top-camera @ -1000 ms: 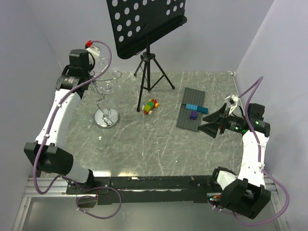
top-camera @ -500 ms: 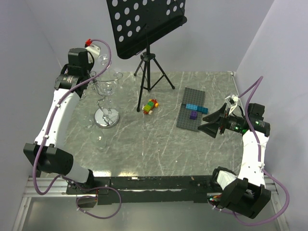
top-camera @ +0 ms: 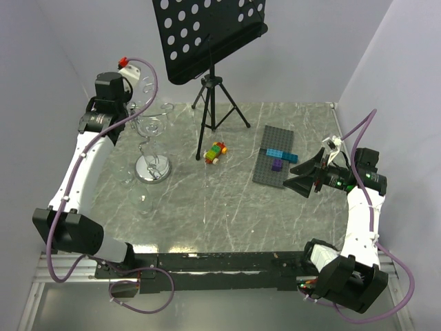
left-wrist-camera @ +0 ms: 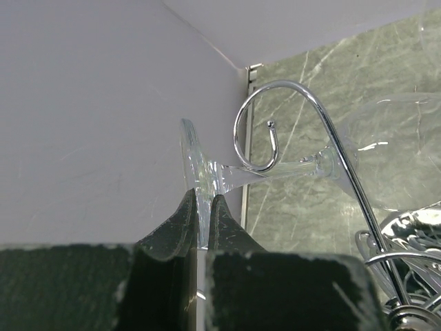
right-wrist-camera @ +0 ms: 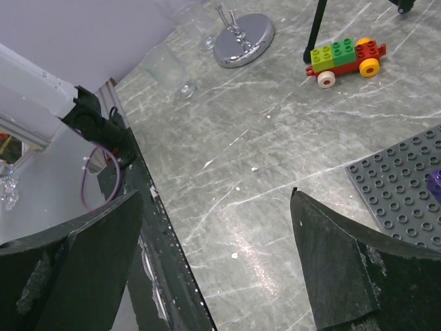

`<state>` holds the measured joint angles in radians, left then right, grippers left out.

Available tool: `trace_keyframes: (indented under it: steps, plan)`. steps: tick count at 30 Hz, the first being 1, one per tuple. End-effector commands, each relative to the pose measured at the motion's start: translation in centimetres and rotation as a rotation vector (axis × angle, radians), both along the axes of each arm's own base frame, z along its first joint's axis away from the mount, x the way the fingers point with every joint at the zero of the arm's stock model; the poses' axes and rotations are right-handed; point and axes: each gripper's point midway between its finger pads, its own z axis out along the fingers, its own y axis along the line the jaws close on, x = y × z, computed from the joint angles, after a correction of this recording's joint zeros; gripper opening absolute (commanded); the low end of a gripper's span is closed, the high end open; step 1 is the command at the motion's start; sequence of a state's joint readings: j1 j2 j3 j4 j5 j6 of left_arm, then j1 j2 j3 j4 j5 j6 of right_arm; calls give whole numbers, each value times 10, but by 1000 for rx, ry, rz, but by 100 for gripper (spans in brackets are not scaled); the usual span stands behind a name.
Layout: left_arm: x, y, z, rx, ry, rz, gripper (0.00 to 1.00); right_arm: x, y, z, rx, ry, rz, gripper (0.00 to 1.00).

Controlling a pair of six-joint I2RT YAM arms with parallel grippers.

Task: Place the wine glass upside down on the wine glass rack
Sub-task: Turn the wine glass upside down at the wine rack.

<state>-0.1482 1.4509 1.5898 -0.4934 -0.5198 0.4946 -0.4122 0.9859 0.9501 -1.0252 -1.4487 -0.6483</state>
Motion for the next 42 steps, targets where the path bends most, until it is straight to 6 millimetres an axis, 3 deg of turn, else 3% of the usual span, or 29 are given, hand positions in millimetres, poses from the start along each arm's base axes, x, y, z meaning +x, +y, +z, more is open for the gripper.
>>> trace_keyframes:
  steps: [1, 17, 27, 42]
  plan:
    - [-4, 1, 55, -4, -216, -17, 1, 4, 0, 13, -18, -79, 17, 93]
    - [-8, -18, 59, 17, -209, -169, 1, 5, -1, 12, -19, -75, 15, 93]
    - [6, -26, 64, 2, -216, -208, 1, 5, -1, 12, -19, -75, 15, 94]
    - [16, -21, 70, 10, -244, -193, 1, 6, -1, 11, -18, -72, 15, 93]
